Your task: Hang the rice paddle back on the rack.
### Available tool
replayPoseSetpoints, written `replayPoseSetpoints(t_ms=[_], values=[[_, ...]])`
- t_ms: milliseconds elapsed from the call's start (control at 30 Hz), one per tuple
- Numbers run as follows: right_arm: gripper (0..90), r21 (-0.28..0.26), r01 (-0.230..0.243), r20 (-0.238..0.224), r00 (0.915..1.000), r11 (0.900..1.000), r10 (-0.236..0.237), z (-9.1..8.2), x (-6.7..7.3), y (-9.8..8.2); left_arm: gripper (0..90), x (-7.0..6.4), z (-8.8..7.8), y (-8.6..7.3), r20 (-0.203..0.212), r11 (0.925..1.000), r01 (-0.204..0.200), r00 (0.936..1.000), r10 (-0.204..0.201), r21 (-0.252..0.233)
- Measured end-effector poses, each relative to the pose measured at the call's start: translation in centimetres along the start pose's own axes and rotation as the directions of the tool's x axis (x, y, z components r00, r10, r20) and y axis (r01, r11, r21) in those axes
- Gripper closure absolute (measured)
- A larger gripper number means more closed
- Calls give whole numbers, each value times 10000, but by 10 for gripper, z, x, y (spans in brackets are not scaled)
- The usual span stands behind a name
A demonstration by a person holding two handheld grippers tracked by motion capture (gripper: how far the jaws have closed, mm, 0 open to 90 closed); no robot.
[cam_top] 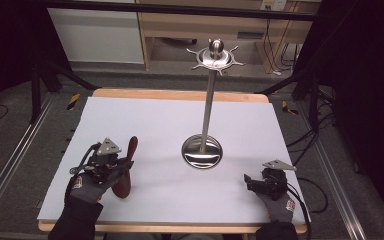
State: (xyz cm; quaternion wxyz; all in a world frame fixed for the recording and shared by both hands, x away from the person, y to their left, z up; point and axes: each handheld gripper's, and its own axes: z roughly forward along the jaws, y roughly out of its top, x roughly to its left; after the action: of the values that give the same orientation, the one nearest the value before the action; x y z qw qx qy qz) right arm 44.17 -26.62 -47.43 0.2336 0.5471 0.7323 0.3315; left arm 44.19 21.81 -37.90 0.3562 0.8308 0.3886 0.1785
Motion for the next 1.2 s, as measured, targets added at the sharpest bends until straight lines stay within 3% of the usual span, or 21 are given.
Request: replayPoseSetpoints(t_ms=[33, 200, 233, 267, 367, 467, 633, 967, 1200], values=[[156, 0, 9, -1, 10000, 10000, -9, 0, 0, 0, 778, 0, 0, 0, 0, 10000, 0, 10000, 0, 0], [156, 6, 12, 10, 10000, 10000, -12, 0, 0, 0, 778, -2, -12, -3, -240, 9911, 95, 9996, -129, -1330], [156, 4, 18, 16, 10000, 10000, -18, 0, 0, 0, 778, -2, -12, -3, -240, 9911, 95, 9996, -129, -1330], [156, 1, 28, 6, 10000, 10000, -28, 0, 0, 0, 778, -2, -13, -4, -262, 9866, 149, 9995, -194, -1625], [156, -7, 61, 31, 10000, 10000, -61, 0, -1, 0, 777, -2, -13, -6, -138, 9821, 175, 9997, -204, -1877], [156, -22, 6, 14, 10000, 10000, -6, 0, 0, 0, 777, -3, -13, -11, -223, 9719, 283, 9992, -344, -2337], [156, -46, 24, 42, 10000, 10000, -24, 0, 0, 0, 777, -3, -14, -12, -292, 9644, 312, 9988, -402, -2625], [156, -31, 30, 55, 10000, 10000, -30, 0, 0, 0, 777, -3, -21, 3, -167, 9375, 523, 9980, -618, -3440], [156, -55, 28, 54, 10000, 10000, -28, 0, 0, 0, 777, -2, -23, 13, -80, 9283, 526, 9982, -597, -3681]])
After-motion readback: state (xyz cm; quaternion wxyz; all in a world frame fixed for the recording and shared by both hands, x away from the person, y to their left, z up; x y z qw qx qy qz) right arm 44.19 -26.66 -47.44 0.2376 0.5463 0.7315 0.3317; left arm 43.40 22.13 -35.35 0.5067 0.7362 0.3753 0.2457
